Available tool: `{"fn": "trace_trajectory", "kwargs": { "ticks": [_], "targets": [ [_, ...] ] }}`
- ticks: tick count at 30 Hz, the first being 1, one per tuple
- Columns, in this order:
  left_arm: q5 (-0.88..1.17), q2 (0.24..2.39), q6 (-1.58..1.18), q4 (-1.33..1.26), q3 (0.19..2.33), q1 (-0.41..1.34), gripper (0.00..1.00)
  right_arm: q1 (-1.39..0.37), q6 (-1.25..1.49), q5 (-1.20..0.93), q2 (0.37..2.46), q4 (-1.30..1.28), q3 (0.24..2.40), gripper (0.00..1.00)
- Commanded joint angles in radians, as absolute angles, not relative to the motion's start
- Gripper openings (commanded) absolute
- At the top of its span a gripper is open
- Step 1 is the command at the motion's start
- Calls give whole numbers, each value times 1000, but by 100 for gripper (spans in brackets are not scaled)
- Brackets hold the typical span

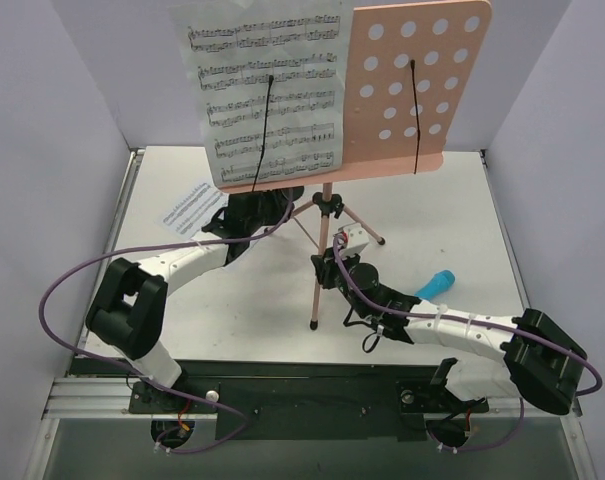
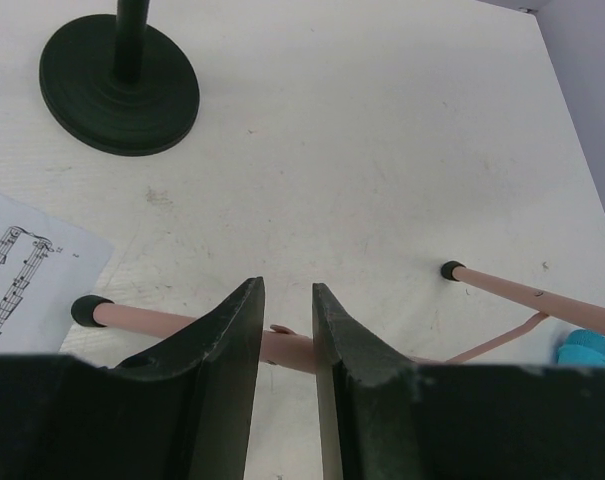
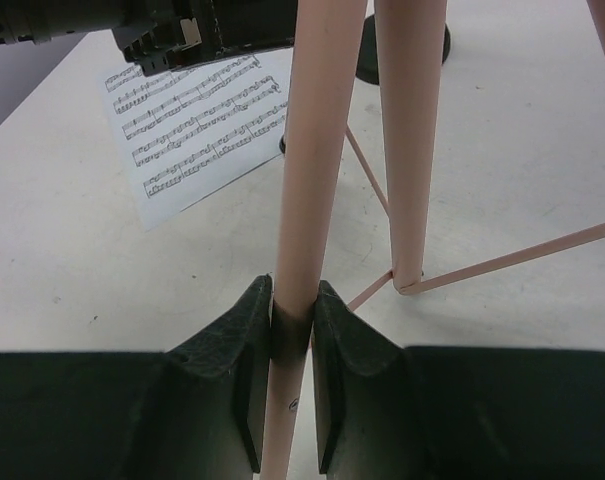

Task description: Set up the instrument practice props

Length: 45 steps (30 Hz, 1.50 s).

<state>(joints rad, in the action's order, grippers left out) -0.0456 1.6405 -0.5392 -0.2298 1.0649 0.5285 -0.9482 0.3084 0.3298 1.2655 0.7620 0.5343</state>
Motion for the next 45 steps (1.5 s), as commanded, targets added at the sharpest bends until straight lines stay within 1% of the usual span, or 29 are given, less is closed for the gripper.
{"fn": "trace_trajectory", "kwargs": {
  "ticks": [1, 6, 8, 12, 14, 15, 16, 17, 19, 22, 23, 26, 29, 36, 40, 44, 45],
  "targets": [
    [9, 1664, -542, -213, 1100, 568, 36, -956, 244, 428, 1187, 747, 506, 6],
    [-28, 1681, -552, -151, 1089, 532, 36, -956, 242, 422, 1134, 716, 486, 6],
    [-17, 1701, -577, -135, 1080, 480, 36, -956, 242, 422, 1121, 710, 479, 6],
    [-8, 1698, -607, -146, 1025, 430, 36, -956, 247, 433, 1088, 695, 460, 7],
    [-14, 1681, -606, -140, 1003, 419, 36, -956, 252, 433, 1069, 680, 451, 15],
    [-21, 1671, -606, -140, 987, 416, 36, -956, 250, 434, 1057, 675, 453, 28],
    [-28, 1649, -604, -138, 976, 414, 36, -957, 252, 434, 1051, 652, 453, 34],
    [-44, 1635, -604, -137, 962, 413, 36, -959, 252, 428, 1033, 640, 456, 44],
    [-63, 1588, -598, -126, 937, 403, 36, -974, 244, 434, 993, 601, 456, 52],
    [-58, 1568, -607, -95, 923, 341, 36, -1015, 226, 437, 924, 531, 462, 58],
    [-40, 1571, -612, -94, 923, 322, 36, -1028, 219, 440, 885, 511, 466, 61],
    [-21, 1588, -617, -95, 930, 253, 36, -1081, 215, 460, 816, 421, 476, 64],
    [-28, 1635, -615, -118, 963, 232, 36, -1112, 235, 468, 755, 370, 472, 64],
    [-68, 1787, -686, -22, 1110, 212, 31, -1167, 287, 517, 739, 353, 451, 65],
    [-89, 1839, -742, -2, 1108, 207, 30, -1183, 291, 518, 750, 359, 449, 65],
    [-165, 1826, -755, -2, 1059, 206, 31, -1184, 293, 518, 750, 350, 448, 65],
    [-181, 1818, -758, 43, 1045, 206, 31, -1184, 293, 520, 746, 348, 446, 65]
  ]
}}
